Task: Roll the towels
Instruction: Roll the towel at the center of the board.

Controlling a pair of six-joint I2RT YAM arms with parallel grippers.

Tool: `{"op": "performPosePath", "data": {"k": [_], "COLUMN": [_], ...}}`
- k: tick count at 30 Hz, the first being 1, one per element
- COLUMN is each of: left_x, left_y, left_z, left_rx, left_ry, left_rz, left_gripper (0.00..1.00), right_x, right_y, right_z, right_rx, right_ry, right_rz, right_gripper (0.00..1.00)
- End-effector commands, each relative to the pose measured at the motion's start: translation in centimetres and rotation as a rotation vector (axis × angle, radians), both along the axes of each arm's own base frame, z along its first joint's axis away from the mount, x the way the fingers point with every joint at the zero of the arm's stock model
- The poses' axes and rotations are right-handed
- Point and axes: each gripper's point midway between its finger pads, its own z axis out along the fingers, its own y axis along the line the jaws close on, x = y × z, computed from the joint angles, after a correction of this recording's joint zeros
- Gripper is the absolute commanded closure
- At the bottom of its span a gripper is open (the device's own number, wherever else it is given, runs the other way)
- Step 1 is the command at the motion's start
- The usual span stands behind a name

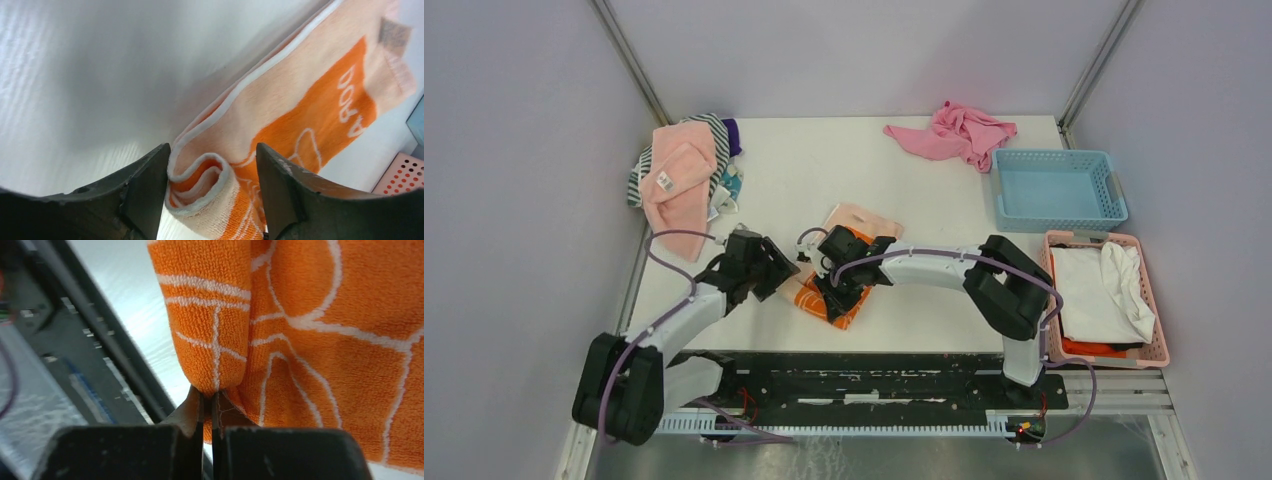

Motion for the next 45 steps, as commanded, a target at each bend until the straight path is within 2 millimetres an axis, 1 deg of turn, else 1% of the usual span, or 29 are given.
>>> {"op": "performPosePath", "data": {"k": [1, 3, 6, 9, 11, 13, 18, 23, 25, 27, 29, 30, 33, 34, 37, 39, 41, 45], "left_x": [-1.7, -2.2, -2.9, -3.4, -3.6, -3.8, -3.2, -2.0, -1.6, -1.3, -1.2, -1.2, -1.4, -1.5, -1.7, -1.9, -2.0, -2.3], "left_y": [2.3, 2.4, 2.4, 2.6, 2.7, 2.5, 0.6, -0.8, -0.9, -0.6, -0.5, -0.4, -0.3, -0.2, 0.1, 0.4, 0.8, 1.3], "left_z": [1.9, 2.8, 3.9, 4.7, 5.0, 4.9, 4.5, 4.4, 4.0, 3.1, 1.8, 1.1, -0.7, -1.2, -2.4, -2.8, -3.0, -2.9], "left_rx": [0.103, 0.094, 0.075, 0.070, 0.064, 0.052, -0.038, -0.090, -0.091, -0.070, -0.050, -0.040, -0.023, -0.015, 0.019, 0.047, 0.072, 0.104], "left_ry": [-0.030, -0.046, -0.063, -0.077, -0.088, -0.088, -0.089, -0.097, -0.092, -0.077, -0.055, -0.038, -0.004, 0.006, 0.040, 0.059, 0.069, 0.078], "left_rz": [-0.002, 0.000, -0.002, 0.005, 0.008, 0.003, -0.037, -0.057, -0.055, -0.043, -0.044, -0.046, -0.051, -0.054, -0.068, -0.076, -0.077, -0.076], "left_gripper": [0.25, 0.22, 0.19, 0.16, 0.14, 0.14, 0.13, 0.13, 0.14, 0.19, 0.31, 0.35, 0.49, 0.52, 0.57, 0.59, 0.59, 0.60], "right_x": [-2.1, -1.5, -0.9, -0.3, 0.0, 0.5, 0.8, 1.0, 1.2, 1.4, 1.6, 1.6, 1.8, 1.8, 2.0, 2.2, 2.1, 2.1], "right_y": [2.7, 3.1, 3.2, 3.0, 2.5, 2.0, 1.2, 0.6, 0.6, 0.6, 0.5, 0.4, -0.2, -0.4, -1.1, -1.4, -1.6, -2.6], "right_z": [4.0, 4.3, 4.2, 3.7, 3.0, 2.2, 0.3, -1.5, -2.0, -2.2, -2.3, -2.4, -2.5, -2.5, -2.0, -1.1, 0.1, 2.3], "right_rx": [0.229, 0.295, 0.359, 0.391, 0.387, 0.387, 0.383, 0.364, 0.360, 0.359, 0.350, 0.339, 0.299, 0.285, 0.252, 0.230, 0.196, 0.070], "right_ry": [0.311, 0.408, 0.516, 0.589, 0.617, 0.639, 0.701, 0.730, 0.735, 0.734, 0.726, 0.718, 0.668, 0.652, 0.580, 0.486, 0.382, 0.134], "right_rz": [-0.080, -0.122, -0.166, -0.209, -0.237, -0.269, -0.315, -0.341, -0.353, -0.361, -0.364, -0.364, -0.367, -0.368, -0.356, -0.329, -0.288, -0.248], "right_gripper": [1.00, 0.99, 0.99, 0.99, 1.00, 1.00, 0.99, 1.00, 0.99, 1.00, 0.99, 0.99, 0.98, 0.97, 0.91, 0.85, 0.76, 0.60]}}
